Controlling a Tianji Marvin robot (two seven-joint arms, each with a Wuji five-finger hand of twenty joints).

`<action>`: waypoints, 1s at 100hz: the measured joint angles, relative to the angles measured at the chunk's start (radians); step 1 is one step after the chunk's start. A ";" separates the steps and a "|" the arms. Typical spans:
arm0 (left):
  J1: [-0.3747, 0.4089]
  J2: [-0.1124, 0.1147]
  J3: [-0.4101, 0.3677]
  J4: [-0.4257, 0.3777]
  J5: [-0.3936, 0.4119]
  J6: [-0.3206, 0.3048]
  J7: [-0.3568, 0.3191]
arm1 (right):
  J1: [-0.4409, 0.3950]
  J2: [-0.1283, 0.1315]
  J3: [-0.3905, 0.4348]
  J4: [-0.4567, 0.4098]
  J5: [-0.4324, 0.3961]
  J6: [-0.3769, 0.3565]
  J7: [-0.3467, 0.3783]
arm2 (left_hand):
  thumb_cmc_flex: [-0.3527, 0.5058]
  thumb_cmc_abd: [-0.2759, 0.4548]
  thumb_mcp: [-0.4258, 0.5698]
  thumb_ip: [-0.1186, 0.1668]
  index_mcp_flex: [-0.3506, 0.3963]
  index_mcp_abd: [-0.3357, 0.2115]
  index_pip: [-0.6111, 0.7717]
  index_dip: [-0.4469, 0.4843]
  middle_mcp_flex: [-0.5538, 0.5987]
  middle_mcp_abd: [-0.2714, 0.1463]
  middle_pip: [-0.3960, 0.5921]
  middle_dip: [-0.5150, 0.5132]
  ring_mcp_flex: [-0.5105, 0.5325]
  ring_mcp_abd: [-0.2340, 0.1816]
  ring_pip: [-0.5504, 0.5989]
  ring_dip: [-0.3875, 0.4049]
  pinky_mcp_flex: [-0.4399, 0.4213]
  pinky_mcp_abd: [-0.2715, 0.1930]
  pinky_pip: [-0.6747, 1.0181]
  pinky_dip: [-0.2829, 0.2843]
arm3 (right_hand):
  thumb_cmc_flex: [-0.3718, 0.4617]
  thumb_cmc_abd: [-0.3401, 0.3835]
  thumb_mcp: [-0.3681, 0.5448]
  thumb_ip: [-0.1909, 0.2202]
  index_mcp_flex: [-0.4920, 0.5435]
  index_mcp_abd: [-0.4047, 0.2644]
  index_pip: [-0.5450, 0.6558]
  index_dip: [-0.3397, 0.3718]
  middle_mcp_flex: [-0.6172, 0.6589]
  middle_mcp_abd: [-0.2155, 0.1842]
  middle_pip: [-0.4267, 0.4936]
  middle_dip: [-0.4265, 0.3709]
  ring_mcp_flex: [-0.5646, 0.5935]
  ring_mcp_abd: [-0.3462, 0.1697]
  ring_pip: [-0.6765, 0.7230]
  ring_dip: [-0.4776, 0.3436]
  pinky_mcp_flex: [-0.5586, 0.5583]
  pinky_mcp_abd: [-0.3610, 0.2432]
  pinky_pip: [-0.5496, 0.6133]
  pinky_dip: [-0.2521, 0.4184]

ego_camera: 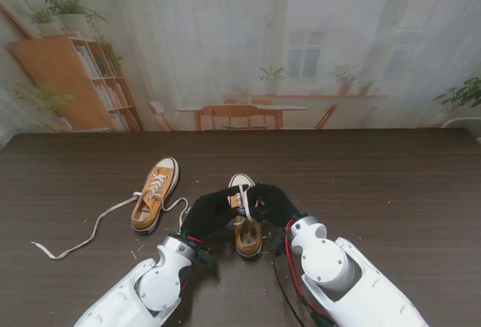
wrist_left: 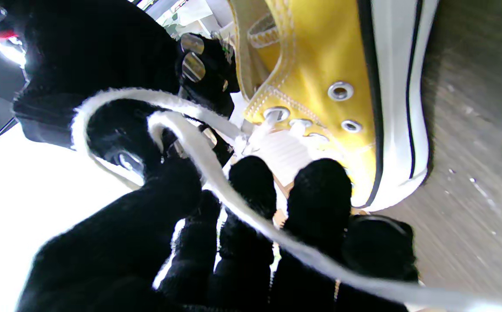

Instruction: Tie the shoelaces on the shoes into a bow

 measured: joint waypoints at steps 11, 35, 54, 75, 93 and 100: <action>0.003 0.000 0.000 -0.004 -0.008 0.000 -0.009 | 0.002 0.008 0.002 -0.007 0.004 0.012 0.035 | 0.016 0.006 -0.007 0.000 0.000 0.000 0.001 0.000 -0.006 0.009 -0.003 0.000 -0.022 0.007 -0.008 0.000 -0.014 0.000 -0.010 0.010 | 0.000 0.000 0.000 0.000 0.001 0.000 0.000 0.000 0.010 0.000 0.001 -0.011 0.001 0.000 0.000 0.000 0.009 0.000 0.000 0.000; 0.005 0.001 -0.002 -0.005 -0.032 -0.034 -0.028 | 0.007 0.018 -0.001 -0.015 0.012 0.026 0.069 | 0.038 0.015 -0.009 0.001 0.014 0.004 0.009 0.000 -0.007 0.011 -0.004 0.000 -0.024 0.008 -0.009 0.000 -0.021 0.001 -0.021 0.021 | 0.000 -0.002 0.000 0.019 0.001 0.000 -0.001 0.000 0.010 0.000 0.001 -0.012 0.011 0.001 -0.001 0.000 0.015 0.000 0.000 0.000; 0.005 0.002 -0.003 -0.003 -0.051 -0.048 -0.047 | 0.013 0.025 -0.002 -0.017 0.018 0.035 0.095 | 0.039 0.015 -0.009 0.001 0.037 0.006 0.003 0.000 -0.007 0.021 -0.004 0.000 -0.024 0.008 -0.009 0.001 -0.021 0.001 -0.022 0.030 | 0.000 -0.004 0.000 0.019 0.014 0.000 -0.004 0.000 0.011 0.000 0.001 -0.023 0.012 0.001 -0.001 0.000 0.025 0.000 0.000 0.000; 0.004 0.002 -0.002 -0.004 -0.067 -0.048 -0.048 | 0.014 0.034 -0.003 -0.020 0.019 0.039 0.142 | 0.040 0.012 -0.012 0.001 0.115 0.007 0.069 0.017 -0.007 0.036 -0.016 0.000 -0.024 0.008 -0.009 0.006 -0.022 0.001 -0.024 0.042 | 0.000 -0.004 0.000 0.019 0.020 0.000 -0.014 0.000 0.011 0.000 0.001 -0.023 0.024 0.001 -0.001 0.000 0.033 0.000 0.000 0.000; -0.002 0.002 -0.001 -0.004 -0.067 -0.047 -0.050 | 0.016 0.041 -0.010 -0.018 0.018 0.039 0.151 | 0.146 -0.053 -0.127 -0.053 0.101 0.008 0.345 0.102 0.007 0.055 -0.030 0.000 -0.024 0.018 -0.009 0.007 -0.025 0.014 -0.027 0.052 | 0.000 -0.022 0.000 0.019 0.063 0.007 -0.030 0.000 0.011 0.000 0.001 -0.023 0.026 0.001 -0.001 0.000 0.037 0.000 0.002 0.000; -0.004 0.002 -0.002 -0.005 -0.053 -0.039 -0.045 | 0.014 0.041 -0.011 -0.018 0.018 0.039 0.150 | 0.155 -0.065 -0.153 -0.054 0.075 0.008 0.474 0.103 0.009 0.057 -0.041 0.000 -0.024 0.022 -0.009 0.007 -0.026 0.015 -0.032 0.054 | 0.000 -0.022 0.000 0.019 0.067 0.012 -0.030 0.000 0.011 0.000 0.001 -0.023 0.026 0.001 -0.001 0.000 0.038 0.000 0.002 0.000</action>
